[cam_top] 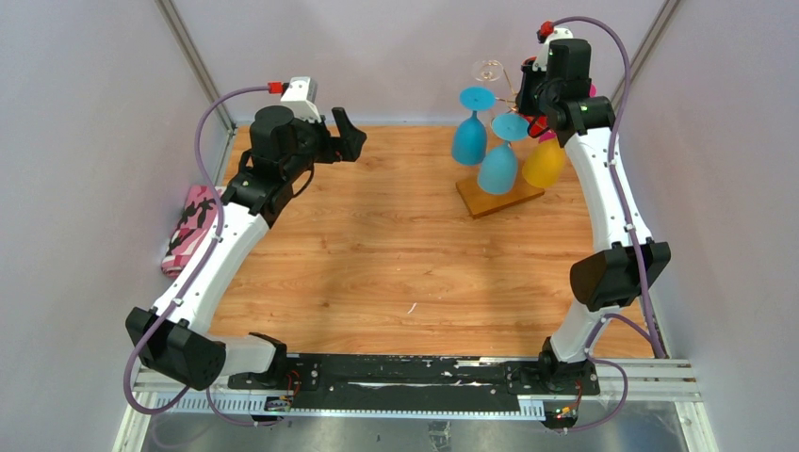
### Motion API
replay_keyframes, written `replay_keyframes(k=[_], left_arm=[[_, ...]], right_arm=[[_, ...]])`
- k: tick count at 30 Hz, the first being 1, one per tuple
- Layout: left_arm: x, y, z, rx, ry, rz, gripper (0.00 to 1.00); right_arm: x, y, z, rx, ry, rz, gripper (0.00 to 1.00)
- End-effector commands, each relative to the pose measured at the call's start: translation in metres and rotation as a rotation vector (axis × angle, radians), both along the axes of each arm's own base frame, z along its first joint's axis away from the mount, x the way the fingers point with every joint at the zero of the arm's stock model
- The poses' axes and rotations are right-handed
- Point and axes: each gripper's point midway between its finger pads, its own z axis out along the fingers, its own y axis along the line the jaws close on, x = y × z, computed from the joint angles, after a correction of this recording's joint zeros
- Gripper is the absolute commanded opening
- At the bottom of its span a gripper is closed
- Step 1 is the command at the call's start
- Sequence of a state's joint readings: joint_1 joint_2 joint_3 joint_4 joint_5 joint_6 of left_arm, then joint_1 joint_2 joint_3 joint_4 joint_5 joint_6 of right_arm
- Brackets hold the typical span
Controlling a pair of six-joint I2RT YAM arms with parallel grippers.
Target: Take the wine glass off the wine glass rack
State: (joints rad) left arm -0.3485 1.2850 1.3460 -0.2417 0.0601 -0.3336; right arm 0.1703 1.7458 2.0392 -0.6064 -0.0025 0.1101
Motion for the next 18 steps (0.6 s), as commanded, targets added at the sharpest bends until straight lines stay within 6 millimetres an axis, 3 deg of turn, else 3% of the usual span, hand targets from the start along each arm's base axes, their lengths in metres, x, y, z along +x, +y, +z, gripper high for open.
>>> replay_keyframes(k=[1, 18], left_arm=[[0.003, -0.001, -0.001, -0.003, -0.007, -0.003, 0.93], [0.001, -0.002, 0.001, -0.006, -0.012, -0.007, 0.93]], right_arm=[[-0.004, 0.023, 0.054, 0.092, -0.143, 0.08, 0.0], [-0.001, 0.031, 0.072, 0.141, -0.179, 0.103, 0.0]])
